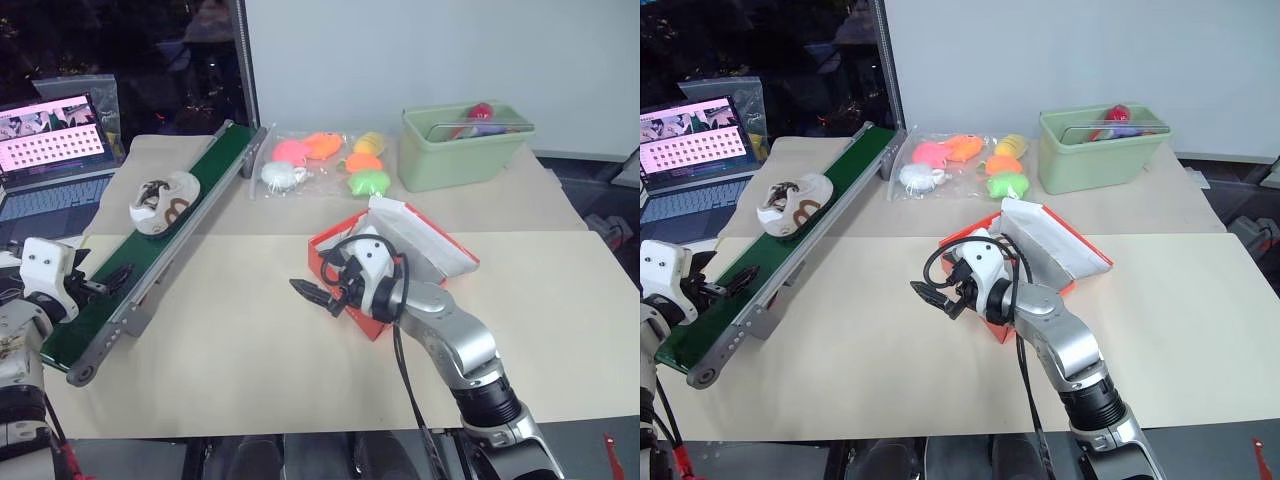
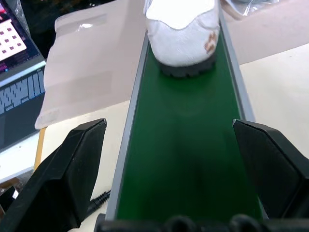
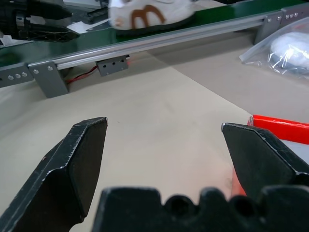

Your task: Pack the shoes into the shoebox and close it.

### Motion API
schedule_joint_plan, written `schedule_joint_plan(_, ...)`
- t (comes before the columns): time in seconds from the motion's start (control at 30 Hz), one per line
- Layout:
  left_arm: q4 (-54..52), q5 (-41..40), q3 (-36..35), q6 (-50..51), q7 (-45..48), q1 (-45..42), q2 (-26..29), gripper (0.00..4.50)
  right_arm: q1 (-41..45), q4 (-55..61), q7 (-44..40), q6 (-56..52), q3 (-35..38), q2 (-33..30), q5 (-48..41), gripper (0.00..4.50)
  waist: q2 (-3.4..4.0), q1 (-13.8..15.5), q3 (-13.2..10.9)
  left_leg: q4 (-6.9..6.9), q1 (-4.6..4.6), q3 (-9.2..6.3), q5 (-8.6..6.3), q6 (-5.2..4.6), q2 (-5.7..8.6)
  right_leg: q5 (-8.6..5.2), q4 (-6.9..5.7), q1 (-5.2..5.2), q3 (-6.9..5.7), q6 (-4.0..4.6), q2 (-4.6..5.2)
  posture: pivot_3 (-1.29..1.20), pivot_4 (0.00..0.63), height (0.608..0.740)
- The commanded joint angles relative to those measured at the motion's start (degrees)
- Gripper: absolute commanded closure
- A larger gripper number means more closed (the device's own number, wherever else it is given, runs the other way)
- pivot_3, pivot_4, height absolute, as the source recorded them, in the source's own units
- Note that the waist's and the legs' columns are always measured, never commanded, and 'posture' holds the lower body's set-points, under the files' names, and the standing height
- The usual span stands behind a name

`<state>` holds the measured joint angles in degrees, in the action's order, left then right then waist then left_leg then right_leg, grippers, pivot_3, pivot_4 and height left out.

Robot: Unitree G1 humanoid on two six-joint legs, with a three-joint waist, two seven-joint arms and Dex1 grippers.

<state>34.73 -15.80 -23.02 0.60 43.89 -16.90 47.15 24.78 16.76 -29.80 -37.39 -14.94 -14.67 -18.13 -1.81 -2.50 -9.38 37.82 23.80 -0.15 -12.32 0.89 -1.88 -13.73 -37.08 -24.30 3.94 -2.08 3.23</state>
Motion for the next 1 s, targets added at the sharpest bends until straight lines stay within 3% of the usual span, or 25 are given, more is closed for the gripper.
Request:
schedule_joint_plan(0.03, 0.1, 0.3, -0.1, -1.8, 0.2, 0.1, 0.4, 0.0, 1.0, 1.4, 0.1, -0.1, 1.3, 0.4, -0.4, 0.02, 0.0, 0.0, 0.0, 0.0, 0.0, 0.0, 0.0, 0.0, 0.0, 0.0, 0.0, 0.0, 0.0, 0.0, 0.0, 0.0, 0.15, 0.729)
schedule_joint_plan(0.4, -1.2, -1.0, 1.1, 0.0, 0.1, 0.3, -2.3, 0.0, 1.2, 2.1, 0.5, -0.9, 2.1, 0.3, -0.8, 0.02, -0.02, 0.0, 0.0, 0.0, 0.0, 0.0, 0.0, 0.0, 0.01, 0.0, -0.01, 0.01, 0.0, 0.0, 0.01, 0.0, 0.15, 0.729)
schedule_joint_plan(0.5, -2.6, -1.4, 1.4, 1.0, 0.2, 0.3, -3.4, 0.72, 1.4, 2.3, 0.6, -1.2, 2.3, 0.4, -0.9, 0.0, -0.02, 0.4, 0.0, 0.0, 0.0, 0.0, 0.0, 0.0, 0.01, 0.0, -0.02, 0.01, 0.0, 0.0, 0.01, 0.0, 0.15, 0.729)
schedule_joint_plan(0.6, -3.0, -0.3, 2.2, 1.3, -0.6, 0.0, -3.8, 1.72, 1.6, 2.2, 0.6, -1.4, 2.4, 0.5, -0.9, 0.0, -0.03, 0.9, 0.0, 0.02, -0.01, -0.02, 0.0, 0.0, 0.03, 0.0, -0.02, 0.04, -0.02, 0.0, 0.03, 0.0, 0.15, 0.729)
schedule_joint_plan(0.77, -5.5, 1.2, 2.5, 0.2, -5.4, -2.8, -4.9, 1.72, 2.1, 2.1, 0.9, -2.1, 3.4, 0.8, -1.3, 0.0, -0.04, 1.7, 0.0, 0.06, -0.04, -0.02, 0.01, 0.0, 0.04, 0.01, -0.07, 0.06, -0.04, 0.0, 0.03, 0.0, 0.15, 0.729)
schedule_joint_plan(0.83, -8.7, 0.4, 2.2, 1.3, -7.5, -3.8, -6.2, 1.72, 2.4, 1.9, 1.7, -3.4, 4.6, 1.7, -2.3, 0.0, -0.09, 1.7, 0.0, 0.06, -0.01, -0.02, 0.01, 0.0, 0.04, 0.01, -0.05, 0.06, -0.05, 0.0, 0.02, 0.0, 0.15, 0.729)
schedule_joint_plan(1.0, -34.7, 0.8, 10.0, 6.5, -12.4, 2.0, -15.4, 1.72, 6.2, -1.2, 11.3, -18.3, 20.8, 12.7, -18.6, 0.0, -0.12, 1.7, 0.1, 0.06, 0.14, -0.04, 0.0, 0.0, 0.03, 0.05, -0.06, 0.02, -0.05, 0.0, 0.1, 0.0, 0.15, 0.729)
